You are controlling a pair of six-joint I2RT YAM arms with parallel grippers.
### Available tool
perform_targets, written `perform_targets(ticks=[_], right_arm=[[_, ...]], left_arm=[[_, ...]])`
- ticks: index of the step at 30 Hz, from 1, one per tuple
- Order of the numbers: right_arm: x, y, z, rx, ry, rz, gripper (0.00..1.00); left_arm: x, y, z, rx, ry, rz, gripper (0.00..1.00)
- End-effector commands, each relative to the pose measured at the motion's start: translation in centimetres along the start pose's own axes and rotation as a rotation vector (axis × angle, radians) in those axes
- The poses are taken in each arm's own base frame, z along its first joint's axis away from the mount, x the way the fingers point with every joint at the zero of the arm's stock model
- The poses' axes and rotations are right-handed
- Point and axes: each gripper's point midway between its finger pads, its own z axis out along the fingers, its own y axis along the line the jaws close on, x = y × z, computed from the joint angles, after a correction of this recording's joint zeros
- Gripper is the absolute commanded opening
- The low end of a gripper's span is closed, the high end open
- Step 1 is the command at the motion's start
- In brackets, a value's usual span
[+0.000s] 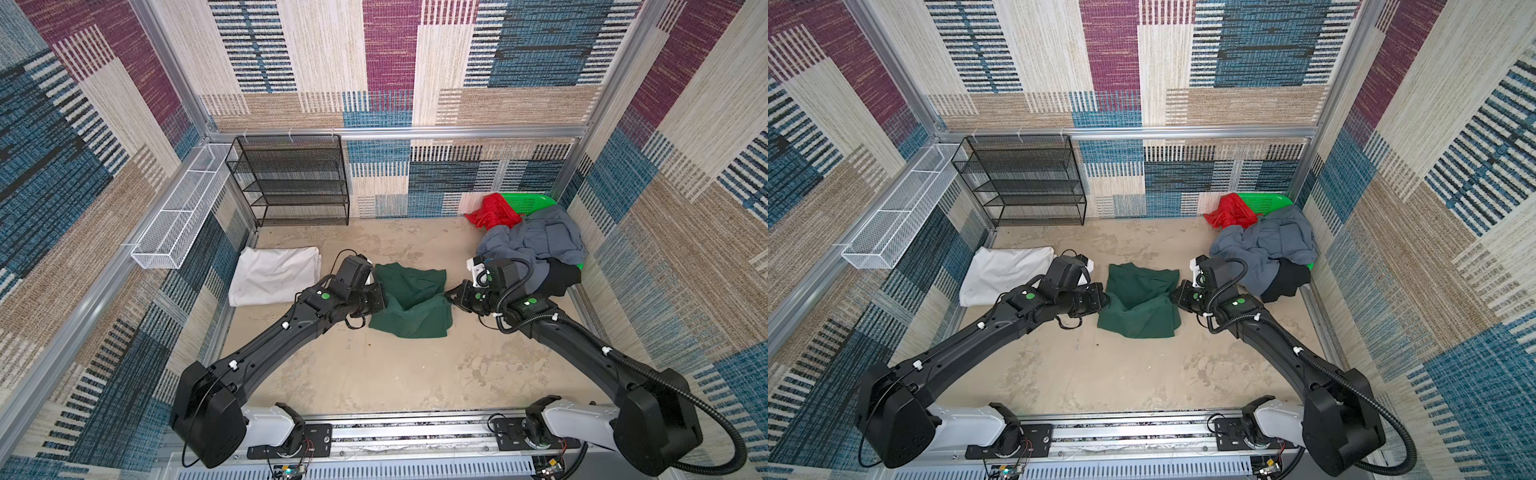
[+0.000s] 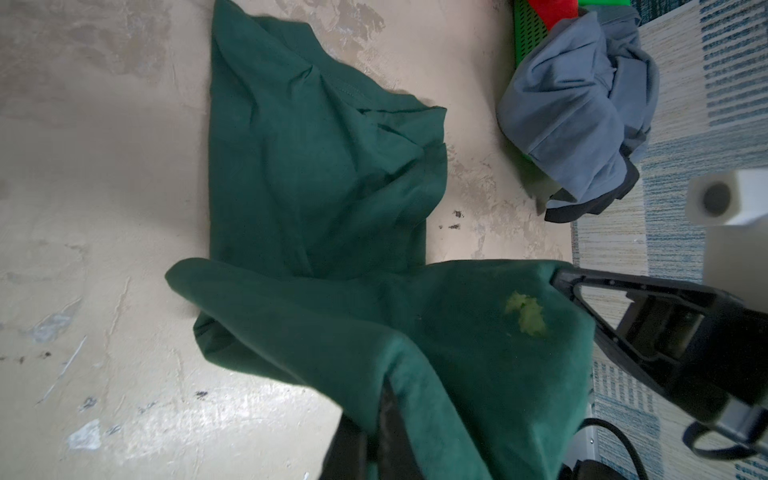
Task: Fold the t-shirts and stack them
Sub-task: 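Lift and fold the near end over toward the far end with both grippers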
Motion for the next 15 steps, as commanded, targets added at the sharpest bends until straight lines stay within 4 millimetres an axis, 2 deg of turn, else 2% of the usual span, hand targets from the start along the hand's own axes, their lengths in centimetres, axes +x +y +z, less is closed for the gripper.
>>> perform_targets(ticks=[1,7,15], right_arm=[[-1.1,0.9,0.5,-0.04,-0.005,-0.028,0.0],[-2.8,0.4,1.3,-0.034,-0.006,-0.024,0.0],[-4.2,-1.4,2.9,-0.032,0.022,0.011,0.0]], left_arm=[[-1.1,-0.6,0.5,0.022,0.011,0.022,0.0],[-2.9,-0.7,1.7,0.032,0.026,0.002,0.0],[-4.4,0.1,4.0,0.032,0.064,-0.042,0.0]])
